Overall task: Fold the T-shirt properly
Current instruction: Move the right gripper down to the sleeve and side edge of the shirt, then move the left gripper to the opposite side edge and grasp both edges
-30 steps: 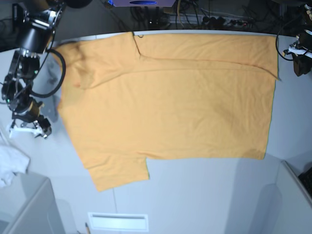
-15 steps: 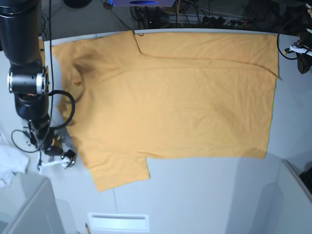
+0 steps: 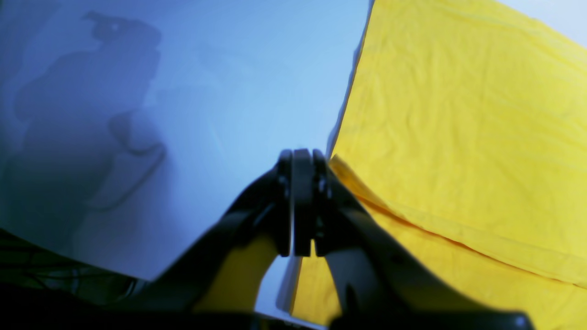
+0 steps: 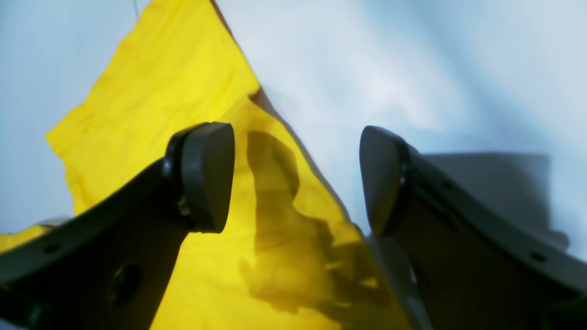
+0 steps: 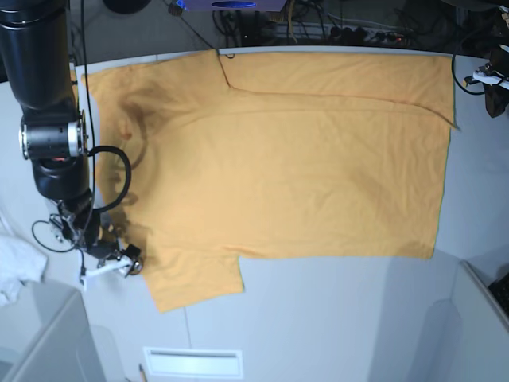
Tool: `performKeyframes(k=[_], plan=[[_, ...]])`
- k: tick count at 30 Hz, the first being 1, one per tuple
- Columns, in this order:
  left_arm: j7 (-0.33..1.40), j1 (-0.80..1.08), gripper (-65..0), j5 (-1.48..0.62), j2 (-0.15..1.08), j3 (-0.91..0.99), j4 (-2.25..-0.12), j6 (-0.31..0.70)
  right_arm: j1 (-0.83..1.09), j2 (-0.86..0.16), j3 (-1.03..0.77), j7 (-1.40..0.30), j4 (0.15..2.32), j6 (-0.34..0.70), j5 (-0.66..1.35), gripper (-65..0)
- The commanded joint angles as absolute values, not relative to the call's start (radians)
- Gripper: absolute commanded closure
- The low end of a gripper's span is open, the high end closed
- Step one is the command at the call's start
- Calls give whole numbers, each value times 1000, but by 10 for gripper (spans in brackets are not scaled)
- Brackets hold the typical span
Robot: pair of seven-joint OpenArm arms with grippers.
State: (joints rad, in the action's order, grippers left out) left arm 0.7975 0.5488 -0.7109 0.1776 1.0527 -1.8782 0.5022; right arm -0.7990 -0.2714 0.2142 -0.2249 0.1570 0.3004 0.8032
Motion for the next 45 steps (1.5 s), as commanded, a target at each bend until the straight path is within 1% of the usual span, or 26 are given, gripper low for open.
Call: performKeyframes(k=[1,5,12,13,16,18,20,23,27,28,31,33,34,36,37,38,43,45], plan=[[776,555,0,-723,193,1061,-1891,506,-828,-278,226,-237,168,311,799,-398],[776,553,0,-723,193,1059,-1891,506,-829,-259,387,-240,191,311,806,-398],[776,550,0,-723,193,1059,-1891,506,-832,-252,369,-237,191,305,802,-395],[776,550,0,-723,193,1059,-1891,506,-832,-252,369,-237,191,305,802,-384],[776,550,0,-723,193,1058,-1891,504,-831,-252,369,-236,191,305,802,-320],[776,549,0,-723,193,1055,-1891,504,-831,-252,369,-236,191,305,802,-248],[776,547,0,-723,193,1053,-1890,504,-831,-252,369,-234,194,305,800,-164],[776,526,0,-719,211,1052,-1842,503,-832,-252,369,-234,194,305,800,0],[776,418,0,-579,269,1050,-1744,449,-834,-252,369,-234,194,303,800,0],[776,372,-44,-526,275,1050,-1722,435,-834,-252,369,-234,194,303,800,0],[776,236,-216,-355,280,1047,-1679,429,-837,-252,369,-234,197,303,800,0],[776,147,-309,-254,292,995,-1662,429,-837,-252,369,-236,197,303,800,0],[776,108,-351,-217,312,949,-1652,429,-837,-249,369,-237,197,303,800,0],[776,31,-410,-166,338,858,-1603,429,-837,-246,369,-239,197,303,800,0],[776,-24,-429,-143,351,819,-1561,429,-837,-246,369,-239,197,303,800,0],[776,-76,-436,-127,360,789,-1512,426,-837,-246,369,-239,197,303,800,0],[756,-366,-434,-7,395,670,-1161,426,-837,-246,369,-240,197,303,800,0],[688,-489,-434,28,407,608,-972,426,-837,-246,369,-242,197,303,800,0]])
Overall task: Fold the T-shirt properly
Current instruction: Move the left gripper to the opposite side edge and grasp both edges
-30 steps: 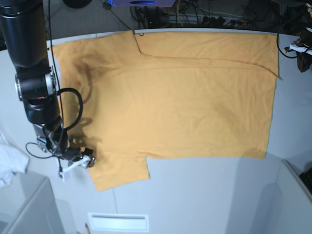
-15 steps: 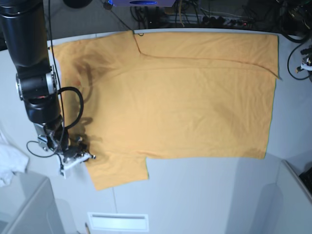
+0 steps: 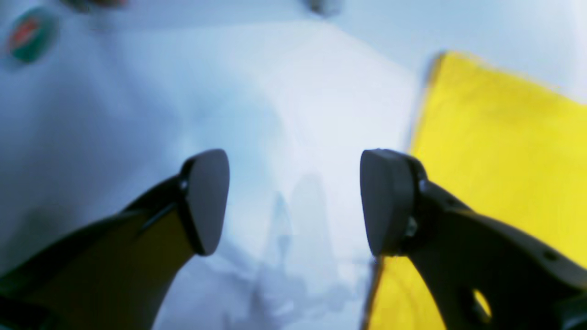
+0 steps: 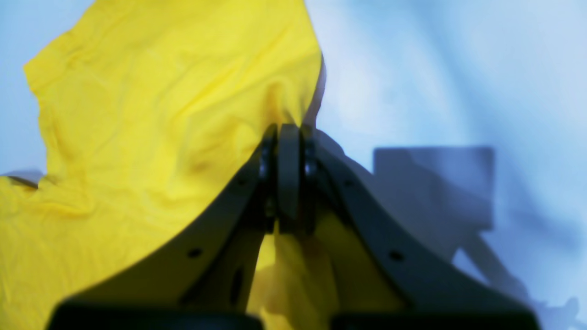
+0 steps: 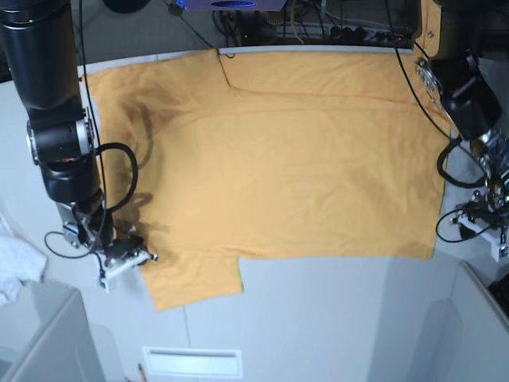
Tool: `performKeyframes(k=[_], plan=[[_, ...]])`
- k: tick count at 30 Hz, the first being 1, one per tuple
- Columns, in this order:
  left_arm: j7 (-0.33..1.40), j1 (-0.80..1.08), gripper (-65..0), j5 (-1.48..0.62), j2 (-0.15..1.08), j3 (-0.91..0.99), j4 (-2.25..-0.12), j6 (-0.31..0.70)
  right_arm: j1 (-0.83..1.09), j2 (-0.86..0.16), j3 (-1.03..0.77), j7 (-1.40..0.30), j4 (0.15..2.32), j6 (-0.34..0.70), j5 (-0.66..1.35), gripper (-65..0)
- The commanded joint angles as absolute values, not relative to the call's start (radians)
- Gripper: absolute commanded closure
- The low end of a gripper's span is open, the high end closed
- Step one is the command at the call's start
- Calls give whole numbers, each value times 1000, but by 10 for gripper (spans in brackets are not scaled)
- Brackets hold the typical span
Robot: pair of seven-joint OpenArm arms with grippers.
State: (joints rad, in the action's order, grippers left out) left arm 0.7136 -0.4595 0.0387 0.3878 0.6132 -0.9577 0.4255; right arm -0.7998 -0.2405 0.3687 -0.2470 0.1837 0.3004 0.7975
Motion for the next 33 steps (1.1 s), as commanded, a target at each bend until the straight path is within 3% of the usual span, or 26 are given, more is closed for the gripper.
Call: performKeyframes(k=[1,6,11,14,33], plan=[[653,-533,-434,38,407,584,-892,426,-837,-246,369,-242,197,303,800,0],[493,-730,-434,76,409,499,-516,423,-846,-246,369,-242,197,303,802,0],[429,-806,-436,81,407,492,-369,384,-845,-249,369,-242,197,303,802,0],[404,-814,-441,82,407,492,-344,315,-845,-251,369,-242,197,303,802,0],[400,-753,-441,58,400,377,-338,309,-845,-251,369,-242,197,303,802,0]])
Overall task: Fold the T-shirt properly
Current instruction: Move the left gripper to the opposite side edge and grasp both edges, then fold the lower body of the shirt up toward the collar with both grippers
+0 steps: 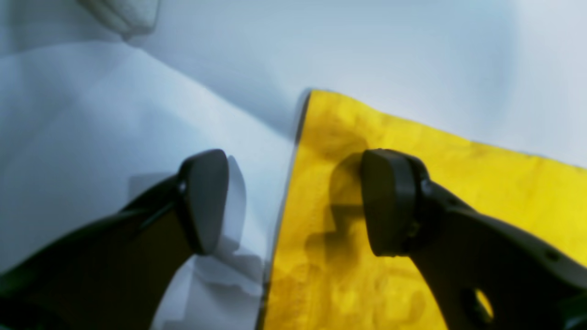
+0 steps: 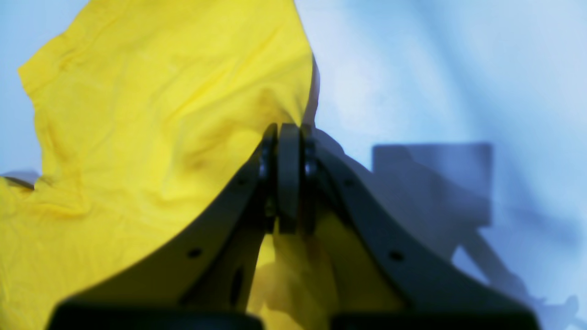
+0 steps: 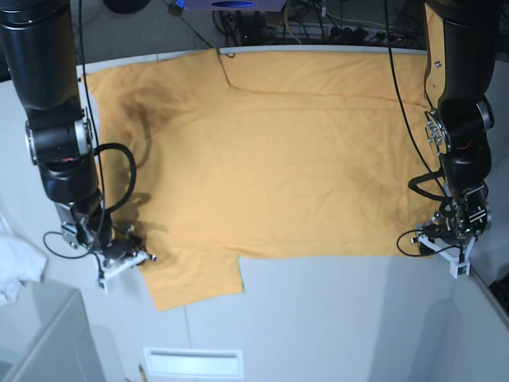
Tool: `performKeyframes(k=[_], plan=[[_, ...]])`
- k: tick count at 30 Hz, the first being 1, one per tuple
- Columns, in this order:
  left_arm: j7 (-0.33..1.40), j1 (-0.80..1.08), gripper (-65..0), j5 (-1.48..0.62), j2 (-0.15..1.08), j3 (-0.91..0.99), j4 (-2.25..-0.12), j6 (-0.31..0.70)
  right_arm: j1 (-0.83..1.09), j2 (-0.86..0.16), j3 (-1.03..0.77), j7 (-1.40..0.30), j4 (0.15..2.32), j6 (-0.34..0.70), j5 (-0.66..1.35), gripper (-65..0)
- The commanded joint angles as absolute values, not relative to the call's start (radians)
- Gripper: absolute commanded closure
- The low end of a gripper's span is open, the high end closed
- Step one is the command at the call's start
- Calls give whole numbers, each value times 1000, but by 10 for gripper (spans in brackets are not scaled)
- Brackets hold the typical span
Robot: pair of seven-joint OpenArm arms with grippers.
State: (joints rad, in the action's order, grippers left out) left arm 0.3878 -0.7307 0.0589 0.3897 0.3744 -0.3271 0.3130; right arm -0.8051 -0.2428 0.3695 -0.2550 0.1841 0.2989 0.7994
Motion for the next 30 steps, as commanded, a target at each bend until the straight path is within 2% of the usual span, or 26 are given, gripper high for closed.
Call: performKeyframes(k=[1,6,8,10,13,18,22,25,30], plan=[[400,-743,-438,58,400,381,-340,309,-843,-251,369,-242,197,303,802,0],[398,-725,-429,58,398,374,-344,312,-831,-249,367,-242,197,303,802,0],[398,-725,-390,58,389,374,-341,312,-829,-249,367,-242,197,303,802,0],[398,-725,-270,58,377,372,-341,314,-828,-249,367,-242,197,303,802,0],[397,-699,-7,58,377,378,-348,314,-816,-249,361,-234,197,303,802,0],[268,-622,0,56,355,378,-346,314,-789,-249,364,-171,197,303,802,0],[271,-599,0,56,355,383,-371,314,-786,-252,366,-142,199,305,802,0],[306,-572,0,56,355,384,-449,314,-783,-254,367,-150,255,308,802,0],[446,-483,0,5,355,383,-694,315,-723,-283,358,-179,406,306,806,0]])
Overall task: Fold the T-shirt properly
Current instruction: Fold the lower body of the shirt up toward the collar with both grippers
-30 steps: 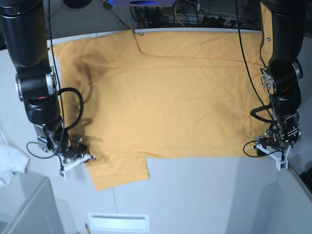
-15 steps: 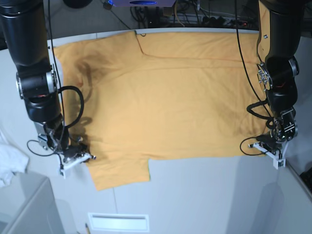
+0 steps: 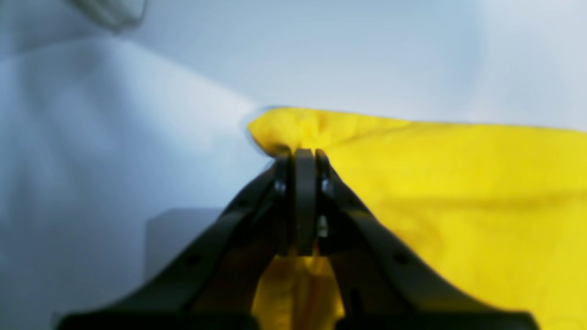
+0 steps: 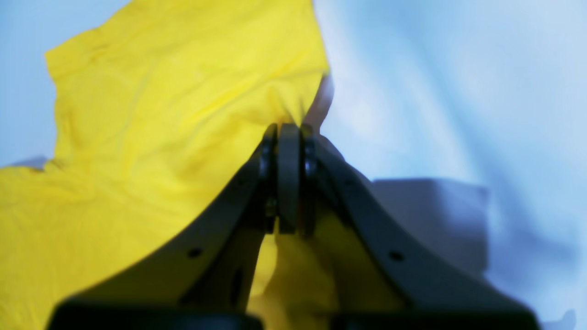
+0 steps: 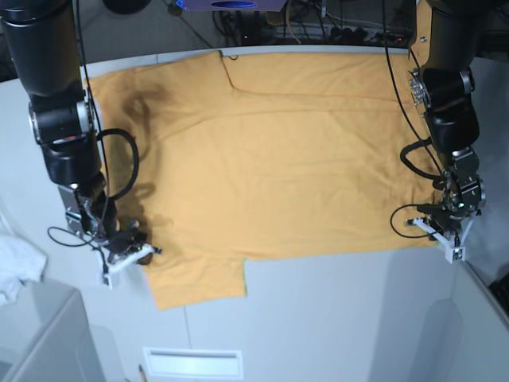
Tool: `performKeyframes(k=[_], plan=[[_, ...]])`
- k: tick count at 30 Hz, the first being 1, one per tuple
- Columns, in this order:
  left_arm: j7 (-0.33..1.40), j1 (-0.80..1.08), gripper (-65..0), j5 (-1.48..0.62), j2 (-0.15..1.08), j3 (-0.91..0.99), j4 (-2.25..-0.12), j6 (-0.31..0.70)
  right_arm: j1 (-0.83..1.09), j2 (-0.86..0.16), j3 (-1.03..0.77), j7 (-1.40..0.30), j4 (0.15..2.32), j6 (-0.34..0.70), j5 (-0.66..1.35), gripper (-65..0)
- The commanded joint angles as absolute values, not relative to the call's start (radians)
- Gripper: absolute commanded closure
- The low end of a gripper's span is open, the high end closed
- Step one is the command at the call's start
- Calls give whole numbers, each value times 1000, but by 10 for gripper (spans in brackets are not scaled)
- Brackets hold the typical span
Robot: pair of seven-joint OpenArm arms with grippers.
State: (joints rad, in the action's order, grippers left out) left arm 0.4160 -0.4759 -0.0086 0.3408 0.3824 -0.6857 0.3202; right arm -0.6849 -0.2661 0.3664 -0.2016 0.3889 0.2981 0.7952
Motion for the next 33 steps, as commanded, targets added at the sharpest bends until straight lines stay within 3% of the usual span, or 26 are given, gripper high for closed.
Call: performKeyframes(k=[1,8,25,33], plan=[[460,-464,0,-30,357,375,-737,315,-713,-286,358,-188,443,306,806,0],[550,-338,0,-216,364,374,-980,315,-625,-331,251,-289,687,303,803,0],[694,-193,0,-222,357,449,-1443,364,-513,-358,176,-390,837,302,803,0],[694,-81,0,-225,355,470,-1595,409,-438,-360,176,-417,986,231,808,0]])
